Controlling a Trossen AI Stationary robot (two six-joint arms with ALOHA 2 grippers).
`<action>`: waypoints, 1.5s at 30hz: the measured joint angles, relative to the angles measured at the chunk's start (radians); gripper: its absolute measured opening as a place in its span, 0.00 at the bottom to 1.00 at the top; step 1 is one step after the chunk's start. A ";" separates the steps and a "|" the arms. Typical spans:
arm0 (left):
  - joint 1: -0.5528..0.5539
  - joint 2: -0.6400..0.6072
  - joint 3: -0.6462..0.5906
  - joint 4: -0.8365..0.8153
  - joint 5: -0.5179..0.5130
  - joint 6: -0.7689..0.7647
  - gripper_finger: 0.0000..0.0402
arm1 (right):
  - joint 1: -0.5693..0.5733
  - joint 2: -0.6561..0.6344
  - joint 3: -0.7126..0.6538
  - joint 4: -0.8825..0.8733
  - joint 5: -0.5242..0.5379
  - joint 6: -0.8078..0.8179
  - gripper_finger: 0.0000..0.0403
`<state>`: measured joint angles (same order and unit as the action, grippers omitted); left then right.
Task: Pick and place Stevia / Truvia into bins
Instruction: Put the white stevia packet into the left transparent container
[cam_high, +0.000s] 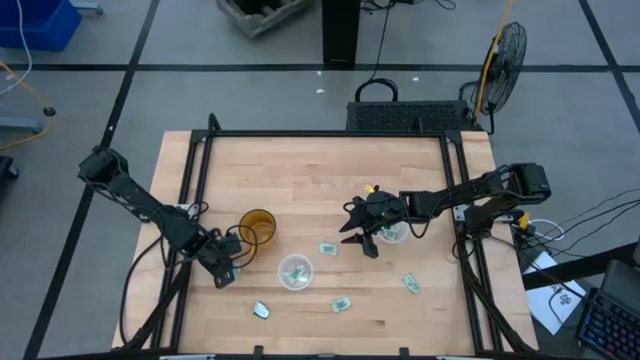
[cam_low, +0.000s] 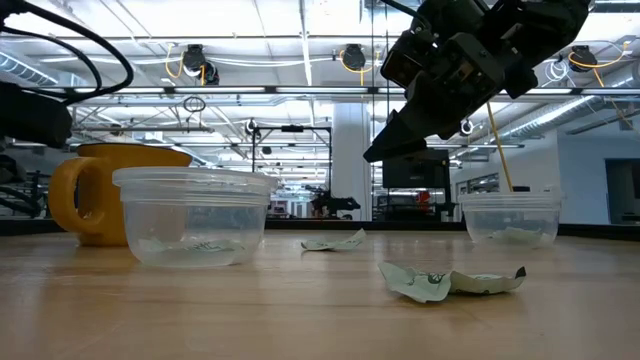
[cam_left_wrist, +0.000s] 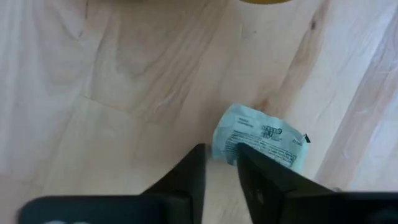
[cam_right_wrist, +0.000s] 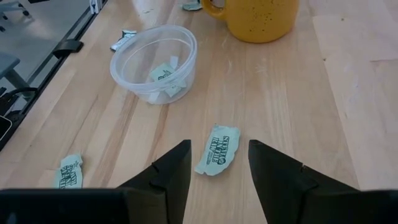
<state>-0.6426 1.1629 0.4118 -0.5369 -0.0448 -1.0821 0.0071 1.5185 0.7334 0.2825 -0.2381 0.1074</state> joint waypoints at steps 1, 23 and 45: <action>0.000 0.000 0.000 -0.004 0.000 0.001 0.20 | 0.000 0.000 0.000 0.000 0.000 0.000 0.39; 0.006 -0.106 0.267 0.036 -0.147 0.228 0.01 | 0.000 0.000 0.000 0.004 0.000 0.000 0.39; 0.374 0.261 0.285 0.490 0.014 0.874 0.02 | -0.001 0.000 0.000 0.005 0.001 0.000 0.39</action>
<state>-0.2689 1.4237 0.6971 -0.0470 -0.0308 -0.2079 0.0059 1.5185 0.7334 0.2874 -0.2375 0.1070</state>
